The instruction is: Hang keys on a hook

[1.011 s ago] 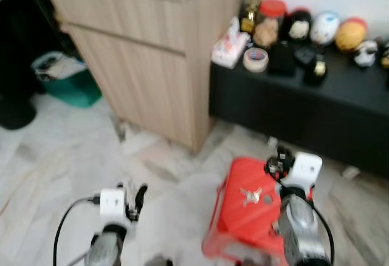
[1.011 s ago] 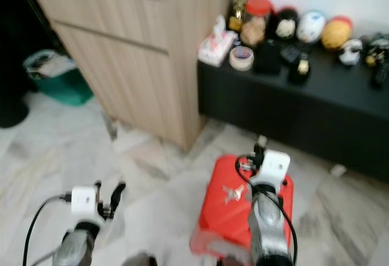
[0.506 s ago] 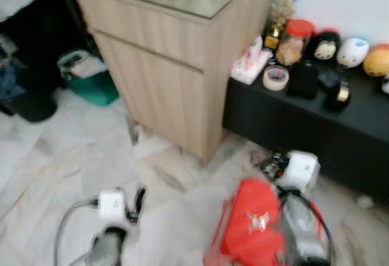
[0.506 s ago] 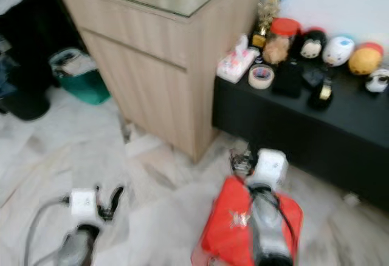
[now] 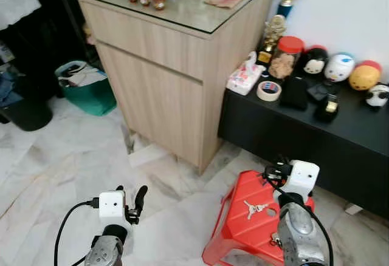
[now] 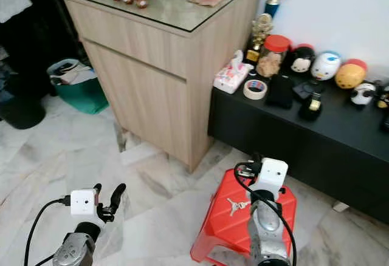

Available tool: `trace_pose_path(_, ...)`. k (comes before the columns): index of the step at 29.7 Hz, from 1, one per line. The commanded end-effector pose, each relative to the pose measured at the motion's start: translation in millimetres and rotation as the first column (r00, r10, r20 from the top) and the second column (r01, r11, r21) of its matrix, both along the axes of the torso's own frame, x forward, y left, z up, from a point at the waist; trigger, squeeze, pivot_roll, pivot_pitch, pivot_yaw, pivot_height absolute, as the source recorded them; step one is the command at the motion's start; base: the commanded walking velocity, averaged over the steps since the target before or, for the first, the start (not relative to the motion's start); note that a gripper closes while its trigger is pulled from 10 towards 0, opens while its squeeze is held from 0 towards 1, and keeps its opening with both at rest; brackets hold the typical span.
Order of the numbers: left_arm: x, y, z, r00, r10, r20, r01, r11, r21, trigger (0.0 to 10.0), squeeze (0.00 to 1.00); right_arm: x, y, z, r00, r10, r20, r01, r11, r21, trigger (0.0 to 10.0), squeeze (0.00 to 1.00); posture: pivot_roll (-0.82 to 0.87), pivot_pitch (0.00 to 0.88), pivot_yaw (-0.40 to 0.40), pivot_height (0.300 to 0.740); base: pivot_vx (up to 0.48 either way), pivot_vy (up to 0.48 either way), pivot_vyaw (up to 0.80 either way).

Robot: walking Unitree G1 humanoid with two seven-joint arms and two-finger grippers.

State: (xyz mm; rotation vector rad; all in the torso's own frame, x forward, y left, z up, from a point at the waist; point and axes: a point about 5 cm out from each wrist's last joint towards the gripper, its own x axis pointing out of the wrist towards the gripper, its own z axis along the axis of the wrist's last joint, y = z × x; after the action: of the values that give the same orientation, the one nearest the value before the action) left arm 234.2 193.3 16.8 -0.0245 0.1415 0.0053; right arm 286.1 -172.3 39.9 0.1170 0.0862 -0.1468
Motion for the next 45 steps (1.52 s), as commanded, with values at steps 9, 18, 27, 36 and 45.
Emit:
trace_pose_path(9,-3.9,0.7,-4.3,1.000,0.001,-0.019,-0.001,1.000,-0.007,10.0,0.00,1.9,-1.7,2.4,1.000,-0.007,0.010,0.007,1.000,-0.002,10.0,0.00,0.05,0.056,0.003,0.722,0.000,0.000,0.00)
trace_pose_path(18,-3.2,0.4,-3.8,1.000,0.002,-0.016,-0.003,1.000,-0.013,10.0,0.00,2.8,-3.0,3.7,1.000,-0.017,0.018,0.017,1.000,0.001,10.0,0.00,0.05,0.055,0.003,0.722,-0.202,0.000,0.00)
trace_pose_path(27,-3.3,1.1,-3.8,1.000,0.008,-0.016,-0.008,1.000,-0.021,10.0,0.00,2.8,-2.5,2.5,1.000,-0.017,0.008,0.017,1.000,-0.001,10.0,0.00,0.05,0.061,0.003,0.722,-0.269,0.000,0.00)
trace_pose_path(36,-2.6,1.1,-3.0,1.000,0.010,-0.013,-0.010,1.000,-0.023,10.0,0.00,3.6,-2.9,1.9,1.000,-0.021,-0.001,0.021,1.000,-0.003,10.0,0.00,0.05,0.065,0.003,0.722,-0.281,0.000,0.00)
trace_pose_path(45,-1.9,1.6,-2.5,1.000,0.012,-0.012,-0.012,1.000,-0.023,10.0,0.00,4.6,-2.2,1.7,1.000,-0.016,-0.007,0.016,1.000,0.000,10.0,0.00,0.05,0.071,0.003,0.722,-0.281,0.000,0.00)
